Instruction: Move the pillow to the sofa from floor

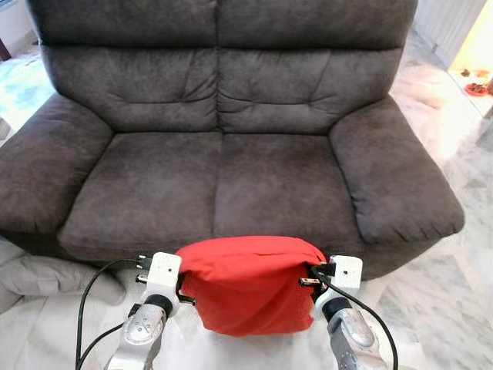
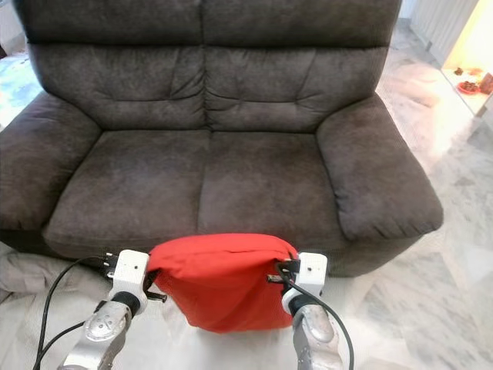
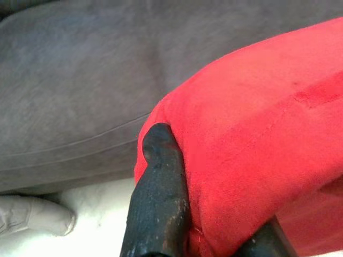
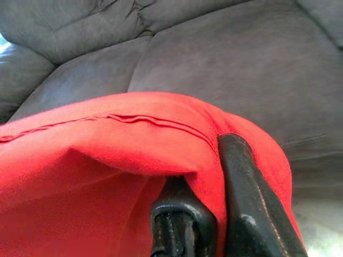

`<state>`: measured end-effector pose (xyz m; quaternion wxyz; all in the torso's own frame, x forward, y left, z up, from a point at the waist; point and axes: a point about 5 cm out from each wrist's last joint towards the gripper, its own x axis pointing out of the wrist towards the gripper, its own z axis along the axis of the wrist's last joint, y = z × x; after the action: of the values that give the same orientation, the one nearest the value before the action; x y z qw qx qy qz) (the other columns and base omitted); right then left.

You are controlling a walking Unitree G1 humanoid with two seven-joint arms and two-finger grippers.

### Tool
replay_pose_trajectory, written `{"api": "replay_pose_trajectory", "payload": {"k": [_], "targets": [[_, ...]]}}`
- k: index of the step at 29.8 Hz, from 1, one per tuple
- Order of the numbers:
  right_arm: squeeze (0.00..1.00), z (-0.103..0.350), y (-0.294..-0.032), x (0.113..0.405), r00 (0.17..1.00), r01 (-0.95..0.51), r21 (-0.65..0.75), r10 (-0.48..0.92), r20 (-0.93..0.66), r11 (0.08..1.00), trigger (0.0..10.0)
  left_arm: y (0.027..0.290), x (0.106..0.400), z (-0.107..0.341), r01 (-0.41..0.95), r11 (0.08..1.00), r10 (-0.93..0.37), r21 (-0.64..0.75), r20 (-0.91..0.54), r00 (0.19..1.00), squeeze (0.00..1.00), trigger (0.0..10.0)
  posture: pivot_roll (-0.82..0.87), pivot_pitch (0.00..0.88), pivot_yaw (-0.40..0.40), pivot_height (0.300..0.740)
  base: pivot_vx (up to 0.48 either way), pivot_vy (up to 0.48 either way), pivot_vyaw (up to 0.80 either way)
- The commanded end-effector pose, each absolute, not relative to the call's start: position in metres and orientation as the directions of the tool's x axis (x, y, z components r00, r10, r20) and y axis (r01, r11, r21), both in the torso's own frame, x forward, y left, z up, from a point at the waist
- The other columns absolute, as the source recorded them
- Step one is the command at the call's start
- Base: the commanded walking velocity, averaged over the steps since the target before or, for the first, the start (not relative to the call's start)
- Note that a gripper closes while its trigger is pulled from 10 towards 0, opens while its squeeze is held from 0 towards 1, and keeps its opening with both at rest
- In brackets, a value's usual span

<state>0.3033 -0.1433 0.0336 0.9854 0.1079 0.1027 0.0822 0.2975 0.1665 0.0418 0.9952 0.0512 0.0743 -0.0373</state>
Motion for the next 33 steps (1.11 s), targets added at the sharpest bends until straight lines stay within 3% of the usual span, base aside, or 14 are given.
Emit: {"api": "replay_pose_trajectory", "payload": {"k": [1, 7, 18, 29, 33], "targets": [[0.0, 0.0406, -0.1552, 0.3056, 0.981, -0.102, 0.225, 0.136, -0.14, 0.969, 10.0, 0.173, 0.3005, 0.0515, 0.04, 0.995, -0.032, 0.093, -0.094, 0.995, 0.0, 10.0, 0.06, 0.159, 0.061, 0.74, 0.0, -0.435, 0.0], [0.0, 0.0378, -0.1552, 0.3034, 0.982, -0.089, 0.231, 0.125, -0.144, 0.969, 10.0, 0.1769, 0.3012, 0.0528, 0.054, 0.993, -0.043, 0.108, -0.099, 0.994, 0.0, 10.0, 0.07, 0.152, 0.073, 0.74, 0.0, -0.4, 0.0], [0.0, 0.0369, -0.1554, 0.3028, 0.982, -0.087, 0.235, 0.123, -0.143, 0.968, 10.0, 0.1796, 0.2984, 0.051, 0.038, 0.998, -0.033, 0.052, -0.101, 0.994, 0.0, 10.0, 0.07, 0.139, 0.071, 0.74, 0.0, 0.0, 0.0], [0.0, 0.0389, -0.1533, 0.3034, 0.984, -0.094, 0.246, 0.128, -0.125, 0.965, 10.0, 0.1797, 0.2997, 0.052, 0.039, 0.998, -0.033, 0.053, -0.097, 0.995, 0.0, 10.0, 0.06, 0.128, 0.07, 0.74, 0.0, 0.445, 0.0], [0.0, 0.0394, -0.1545, 0.304, 0.984, -0.09, 0.24, 0.124, -0.128, 0.967, 10.0, 0.1791, 0.3015, 0.0569, 0.048, 0.997, -0.043, 0.06, -0.069, 0.997, 0.0, 10.0, 0.06, 0.133, 0.069, 0.74, 0.0, 0.0, 0.0]]}}
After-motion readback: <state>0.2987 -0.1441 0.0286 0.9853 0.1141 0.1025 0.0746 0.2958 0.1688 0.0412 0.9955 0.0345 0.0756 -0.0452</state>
